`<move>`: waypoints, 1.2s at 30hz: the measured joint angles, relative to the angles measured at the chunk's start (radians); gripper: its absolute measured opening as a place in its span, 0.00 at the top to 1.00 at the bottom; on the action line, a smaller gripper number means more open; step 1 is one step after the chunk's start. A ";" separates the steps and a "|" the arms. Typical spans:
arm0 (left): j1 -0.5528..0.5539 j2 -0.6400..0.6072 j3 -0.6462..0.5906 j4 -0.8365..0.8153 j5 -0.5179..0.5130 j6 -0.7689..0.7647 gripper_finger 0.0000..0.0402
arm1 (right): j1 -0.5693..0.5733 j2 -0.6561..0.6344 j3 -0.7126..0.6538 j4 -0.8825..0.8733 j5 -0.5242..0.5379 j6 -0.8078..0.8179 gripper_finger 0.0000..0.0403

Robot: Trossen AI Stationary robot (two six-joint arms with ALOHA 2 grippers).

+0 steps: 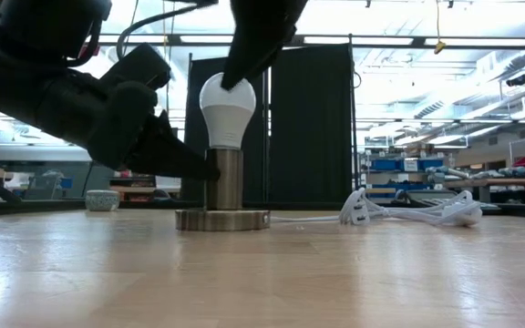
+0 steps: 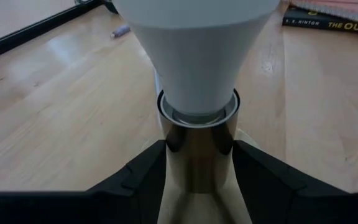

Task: Screw lightbulb
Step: Insert the lightbulb into the bronze lamp socket

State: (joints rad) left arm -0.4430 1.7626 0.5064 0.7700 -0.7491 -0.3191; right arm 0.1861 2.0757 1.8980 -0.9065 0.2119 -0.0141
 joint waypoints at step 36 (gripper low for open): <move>0.012 0.083 0.042 0.081 -0.001 0.024 0.53 | -0.045 0.068 0.000 -0.023 -0.088 -0.045 0.29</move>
State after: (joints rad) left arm -0.4309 1.8454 0.5480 0.8510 -0.7506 -0.2955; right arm 0.1406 2.1433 1.8980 -0.9291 0.1239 -0.0589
